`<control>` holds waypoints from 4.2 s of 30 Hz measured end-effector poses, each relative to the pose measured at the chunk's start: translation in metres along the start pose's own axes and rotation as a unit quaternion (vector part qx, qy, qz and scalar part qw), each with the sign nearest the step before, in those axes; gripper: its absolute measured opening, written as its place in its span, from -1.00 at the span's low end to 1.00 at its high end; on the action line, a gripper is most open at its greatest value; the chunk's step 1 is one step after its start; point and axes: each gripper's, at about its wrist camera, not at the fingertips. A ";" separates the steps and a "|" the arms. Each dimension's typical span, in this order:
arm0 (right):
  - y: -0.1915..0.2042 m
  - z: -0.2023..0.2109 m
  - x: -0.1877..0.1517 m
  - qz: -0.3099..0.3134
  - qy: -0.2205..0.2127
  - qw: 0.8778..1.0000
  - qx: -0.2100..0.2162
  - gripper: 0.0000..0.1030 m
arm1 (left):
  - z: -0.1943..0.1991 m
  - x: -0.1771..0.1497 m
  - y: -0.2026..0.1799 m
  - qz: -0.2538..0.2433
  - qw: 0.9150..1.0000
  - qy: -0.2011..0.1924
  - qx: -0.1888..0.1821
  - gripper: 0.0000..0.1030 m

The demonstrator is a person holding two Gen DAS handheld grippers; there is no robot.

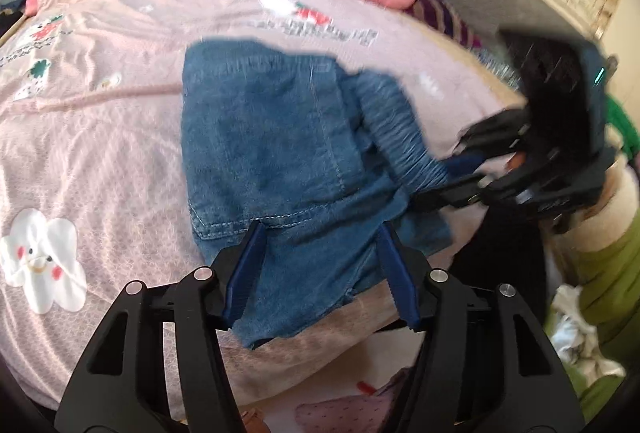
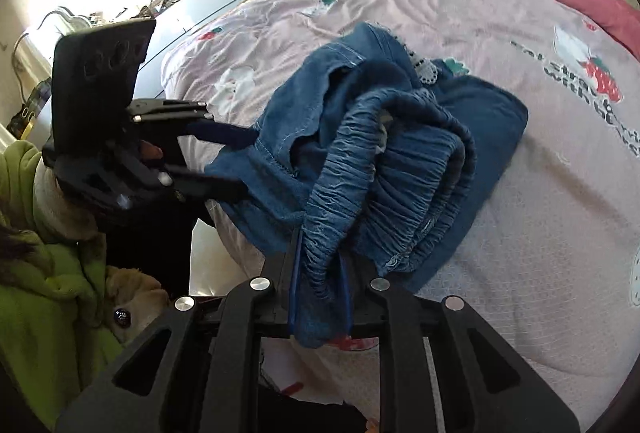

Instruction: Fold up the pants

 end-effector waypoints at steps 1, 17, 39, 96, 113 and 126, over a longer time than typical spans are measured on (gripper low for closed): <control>0.001 0.004 0.003 -0.002 -0.001 1.000 0.000 -0.64 | -0.001 -0.001 0.000 -0.001 1.000 -0.001 0.001 -0.04; -0.052 -0.018 0.125 -0.111 -0.035 0.992 -0.049 0.07 | 0.016 -0.002 -0.006 -0.012 1.000 -0.021 -0.003 -0.04; -0.077 -0.059 0.126 -0.072 -0.009 0.993 -0.095 -0.87 | 0.004 -0.005 -0.009 -0.025 1.000 -0.006 -0.001 -0.04; -0.061 0.047 0.078 -0.107 -0.195 0.973 -0.063 -0.56 | -0.006 0.117 0.062 0.062 0.997 -0.046 -0.014 -0.61; -0.144 -0.010 0.093 -0.182 -0.141 0.968 -0.103 -0.26 | -0.084 0.124 0.093 0.063 0.995 0.009 0.078 -0.25; -0.079 0.041 0.084 -0.129 -0.200 0.958 -0.160 0.09 | -0.019 0.114 0.063 0.036 0.989 -0.057 0.129 0.06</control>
Point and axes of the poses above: each gripper's, at about its wrist camera, not at the fingertips, and z roughly against the way its jaws point, y to its left, x to its top, and after that the axes turned 10 degrees about x, right-handed
